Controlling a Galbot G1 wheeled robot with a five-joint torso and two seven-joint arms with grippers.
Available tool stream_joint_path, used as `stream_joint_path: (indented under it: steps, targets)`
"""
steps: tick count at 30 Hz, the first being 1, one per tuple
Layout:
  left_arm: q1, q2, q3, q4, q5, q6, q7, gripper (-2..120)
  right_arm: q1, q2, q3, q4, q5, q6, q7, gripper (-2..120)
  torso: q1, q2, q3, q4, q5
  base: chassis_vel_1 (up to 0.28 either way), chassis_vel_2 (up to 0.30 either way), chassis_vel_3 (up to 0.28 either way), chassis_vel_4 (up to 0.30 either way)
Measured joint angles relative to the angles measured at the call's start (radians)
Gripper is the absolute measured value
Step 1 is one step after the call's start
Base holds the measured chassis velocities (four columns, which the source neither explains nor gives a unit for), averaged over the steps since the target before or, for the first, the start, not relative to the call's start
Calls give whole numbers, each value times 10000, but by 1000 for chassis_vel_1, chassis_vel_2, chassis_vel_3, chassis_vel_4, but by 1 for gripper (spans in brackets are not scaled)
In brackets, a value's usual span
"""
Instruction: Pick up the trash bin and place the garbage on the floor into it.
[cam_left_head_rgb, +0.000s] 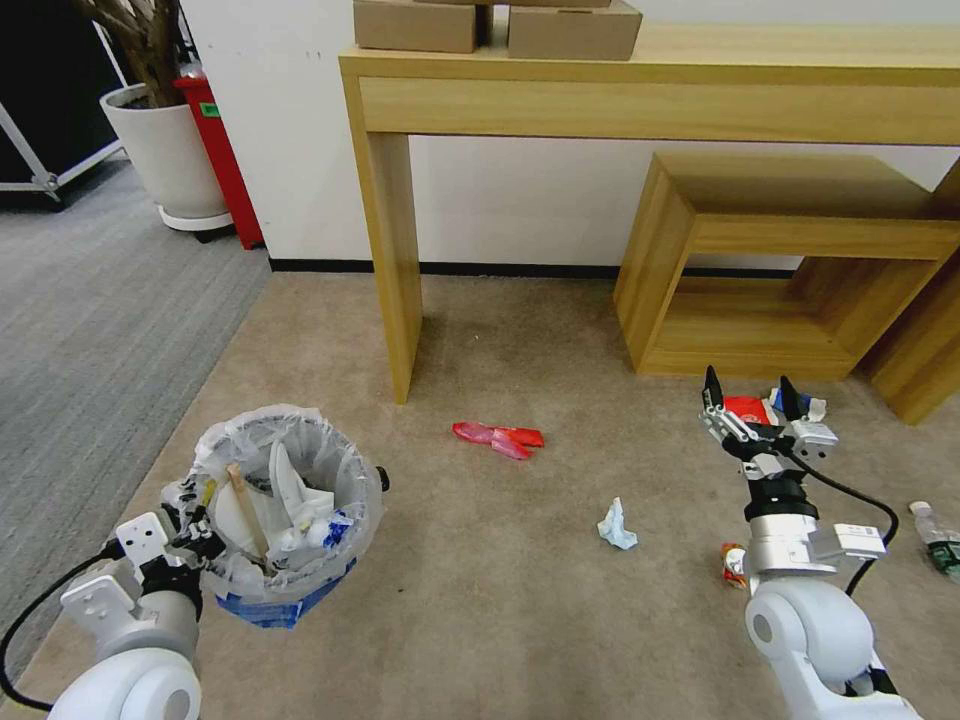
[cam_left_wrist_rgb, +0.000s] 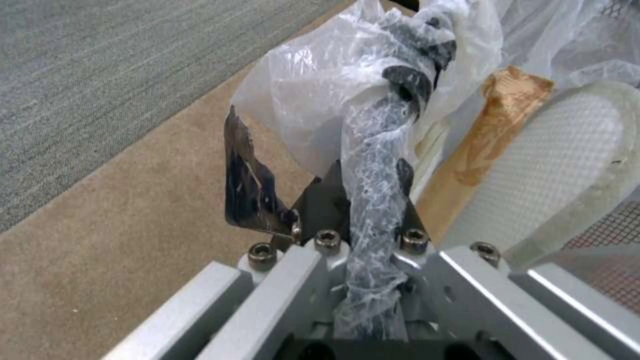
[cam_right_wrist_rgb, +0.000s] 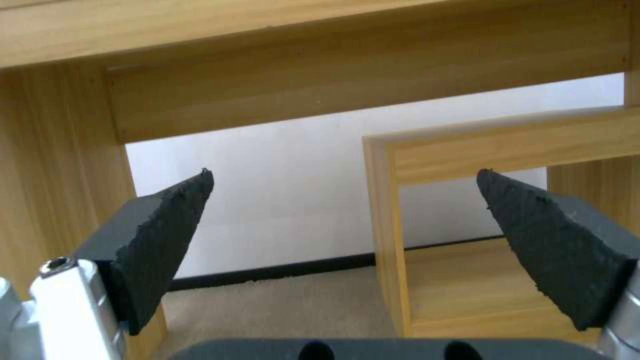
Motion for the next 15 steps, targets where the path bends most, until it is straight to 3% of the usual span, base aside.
stream_joint_path:
  steps: [8,15]
  targets:
    - [14,-21,-13,77,40,-52,26,0,52,85,-63,-97,-100,0,-34,100,-1,0,0,0,0,-12,13,7,-9]
    - [22,-37,-18,148,64,-113,50,0,76,98,-75,-113,-112,2,-37,100,0,0,1,0,0,-92,104,97,-105]
